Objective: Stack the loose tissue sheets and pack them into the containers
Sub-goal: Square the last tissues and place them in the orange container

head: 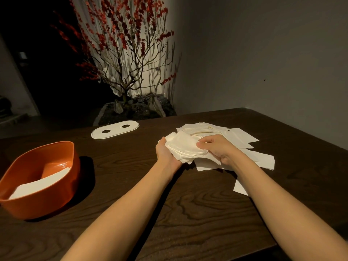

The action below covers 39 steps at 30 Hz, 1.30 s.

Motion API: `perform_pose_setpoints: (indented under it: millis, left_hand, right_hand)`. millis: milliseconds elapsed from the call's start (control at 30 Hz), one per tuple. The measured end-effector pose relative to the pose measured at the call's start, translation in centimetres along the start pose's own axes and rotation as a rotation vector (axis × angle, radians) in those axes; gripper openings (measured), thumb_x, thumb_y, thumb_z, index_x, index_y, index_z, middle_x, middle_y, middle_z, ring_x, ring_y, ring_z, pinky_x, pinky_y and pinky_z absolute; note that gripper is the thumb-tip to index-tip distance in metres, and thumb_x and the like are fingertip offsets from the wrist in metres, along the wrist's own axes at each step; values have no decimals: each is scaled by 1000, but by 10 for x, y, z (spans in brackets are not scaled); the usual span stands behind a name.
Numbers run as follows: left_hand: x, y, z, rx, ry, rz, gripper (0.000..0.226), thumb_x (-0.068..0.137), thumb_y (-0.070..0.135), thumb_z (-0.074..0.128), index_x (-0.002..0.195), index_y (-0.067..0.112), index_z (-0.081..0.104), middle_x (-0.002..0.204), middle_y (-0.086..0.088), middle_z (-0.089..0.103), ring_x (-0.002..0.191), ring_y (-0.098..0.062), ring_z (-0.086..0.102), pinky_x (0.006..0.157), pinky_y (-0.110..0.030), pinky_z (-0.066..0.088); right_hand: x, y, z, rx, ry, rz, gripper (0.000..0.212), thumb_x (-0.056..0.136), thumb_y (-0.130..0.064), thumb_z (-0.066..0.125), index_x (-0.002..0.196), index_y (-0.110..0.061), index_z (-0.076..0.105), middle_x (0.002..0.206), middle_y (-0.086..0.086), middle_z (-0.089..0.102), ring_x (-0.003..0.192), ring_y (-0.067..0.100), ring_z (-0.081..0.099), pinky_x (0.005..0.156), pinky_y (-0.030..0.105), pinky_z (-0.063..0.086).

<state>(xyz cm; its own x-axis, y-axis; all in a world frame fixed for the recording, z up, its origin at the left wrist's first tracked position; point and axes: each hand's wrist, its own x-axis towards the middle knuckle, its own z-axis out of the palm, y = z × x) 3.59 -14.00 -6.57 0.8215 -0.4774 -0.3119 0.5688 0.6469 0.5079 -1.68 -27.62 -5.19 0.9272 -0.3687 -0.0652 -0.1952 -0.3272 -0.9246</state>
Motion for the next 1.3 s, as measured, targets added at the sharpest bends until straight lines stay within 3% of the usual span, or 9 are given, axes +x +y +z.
perform_pose_setpoints:
  millis: [333, 533, 633, 800, 900, 1000, 1133, 1200, 1300]
  left_hand:
    - [8, 4, -4, -29, 72, 50, 50, 99, 45, 34, 128, 12, 57, 124, -15, 63, 114, -37, 59, 102, -53, 43]
    - [3, 9, -4, -123, 57, 101, 53, 101, 44, 30, 127, 5, 55, 121, -17, 62, 103, -33, 61, 91, -47, 47]
    - [7, 11, -6, -169, 55, 96, 55, 100, 44, 33, 128, 2, 54, 125, -18, 61, 112, -33, 60, 101, -46, 45]
    - [3, 6, -5, -119, 35, 36, 62, 95, 56, 43, 123, 3, 57, 117, -16, 65, 101, -29, 64, 83, -44, 51]
    - [1, 1, -1, -36, 21, 9, 65, 93, 63, 39, 109, 4, 59, 105, -14, 67, 92, -28, 64, 82, -43, 51]
    - [1, -1, -1, 16, 22, -21, 73, 91, 70, 37, 121, 6, 57, 117, -12, 66, 97, -27, 65, 90, -45, 51]
    - [-1, -2, 0, 22, 34, -14, 75, 91, 69, 36, 133, 7, 51, 121, -10, 64, 86, -25, 65, 71, -42, 51]
    - [2, -4, -2, 63, 19, -15, 79, 90, 72, 32, 132, 8, 53, 119, -13, 65, 90, -30, 66, 82, -45, 52]
    - [3, -6, -1, 115, -8, -37, 86, 84, 80, 28, 132, 13, 55, 125, -21, 62, 114, -43, 58, 103, -56, 41]
  right_hand:
    - [0, 1, -3, -15, 23, 16, 22, 93, -18, 61, 114, -15, 66, 135, 4, 52, 106, 17, 41, 84, 32, 37]
    - [5, 1, -9, 97, 165, 32, 29, 95, -16, 58, 124, -12, 62, 138, 6, 50, 120, 26, 44, 85, 34, 38]
    - [5, 1, -12, 220, 310, 34, 29, 96, -15, 56, 124, -13, 61, 135, 6, 53, 121, 26, 46, 89, 34, 41]
    - [1, -5, -4, 390, 286, 22, 33, 97, -18, 54, 130, -16, 56, 126, 1, 52, 108, 18, 48, 88, 33, 46]
    - [-1, -9, 6, 468, 235, 11, 30, 96, -18, 56, 125, -19, 56, 114, -3, 53, 98, 14, 51, 87, 34, 51]
    - [-2, -13, 9, 573, 257, -27, 16, 97, -20, 55, 113, -24, 54, 103, -7, 55, 90, 13, 54, 78, 30, 53]
    - [-3, -14, 9, 692, 198, -39, 7, 96, -19, 56, 98, -26, 56, 100, -5, 60, 91, 16, 59, 77, 33, 54]
    - [-2, -12, 12, 668, 146, -33, 9, 95, -16, 56, 94, -24, 59, 101, -1, 63, 91, 18, 61, 78, 35, 55]
    - [1, -6, 20, 582, 109, -2, 11, 95, -10, 57, 103, -16, 60, 104, 2, 63, 94, 20, 61, 87, 38, 53]
